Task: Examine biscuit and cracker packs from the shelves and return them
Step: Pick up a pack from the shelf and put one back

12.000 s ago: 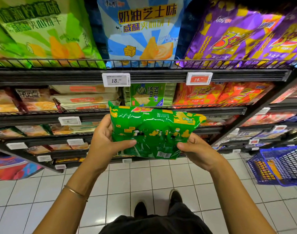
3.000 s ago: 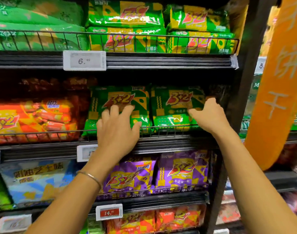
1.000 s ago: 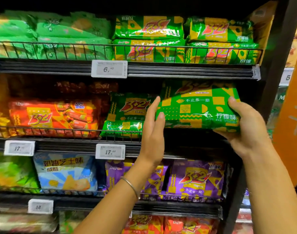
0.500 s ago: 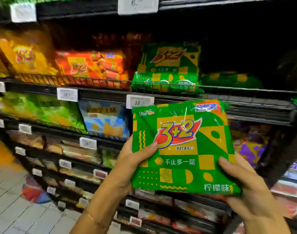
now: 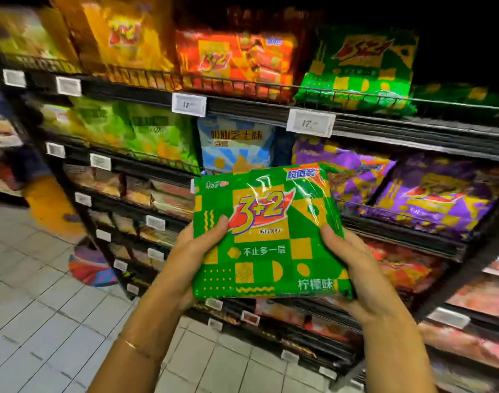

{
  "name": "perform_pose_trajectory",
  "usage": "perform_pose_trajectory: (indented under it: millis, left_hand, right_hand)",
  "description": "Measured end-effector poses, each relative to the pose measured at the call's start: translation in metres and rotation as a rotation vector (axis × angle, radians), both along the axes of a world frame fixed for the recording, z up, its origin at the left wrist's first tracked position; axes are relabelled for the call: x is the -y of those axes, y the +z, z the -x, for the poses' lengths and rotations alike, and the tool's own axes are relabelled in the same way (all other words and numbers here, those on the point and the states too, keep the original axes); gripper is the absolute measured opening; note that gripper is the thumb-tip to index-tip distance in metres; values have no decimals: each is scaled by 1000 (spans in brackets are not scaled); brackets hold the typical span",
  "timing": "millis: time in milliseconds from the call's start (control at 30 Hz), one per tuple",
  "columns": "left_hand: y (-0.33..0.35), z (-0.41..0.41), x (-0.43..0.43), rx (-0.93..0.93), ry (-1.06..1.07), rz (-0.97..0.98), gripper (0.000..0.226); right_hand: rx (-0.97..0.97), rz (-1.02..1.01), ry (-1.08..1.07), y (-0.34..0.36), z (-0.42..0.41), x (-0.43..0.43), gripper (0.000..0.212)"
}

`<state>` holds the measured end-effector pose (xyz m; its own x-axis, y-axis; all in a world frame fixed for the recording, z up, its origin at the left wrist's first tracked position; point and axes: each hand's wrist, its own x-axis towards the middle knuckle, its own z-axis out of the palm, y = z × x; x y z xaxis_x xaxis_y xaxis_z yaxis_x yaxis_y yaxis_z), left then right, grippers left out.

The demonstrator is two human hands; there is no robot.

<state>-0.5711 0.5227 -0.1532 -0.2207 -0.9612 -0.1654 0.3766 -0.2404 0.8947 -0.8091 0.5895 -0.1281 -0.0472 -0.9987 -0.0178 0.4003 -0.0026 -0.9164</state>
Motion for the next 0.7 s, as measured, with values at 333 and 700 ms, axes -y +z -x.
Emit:
perform_pose_trajectory:
  millis: [333,700]
  left_hand:
    - [39,-176,-9,-149,-103,-16,40]
    - [54,-262,-31,-273,-240,-25,69]
  right_hand:
    - [130,-43,-64,-4,-180,-13,53]
    - [77,-44,-242,17,-277,-35,50]
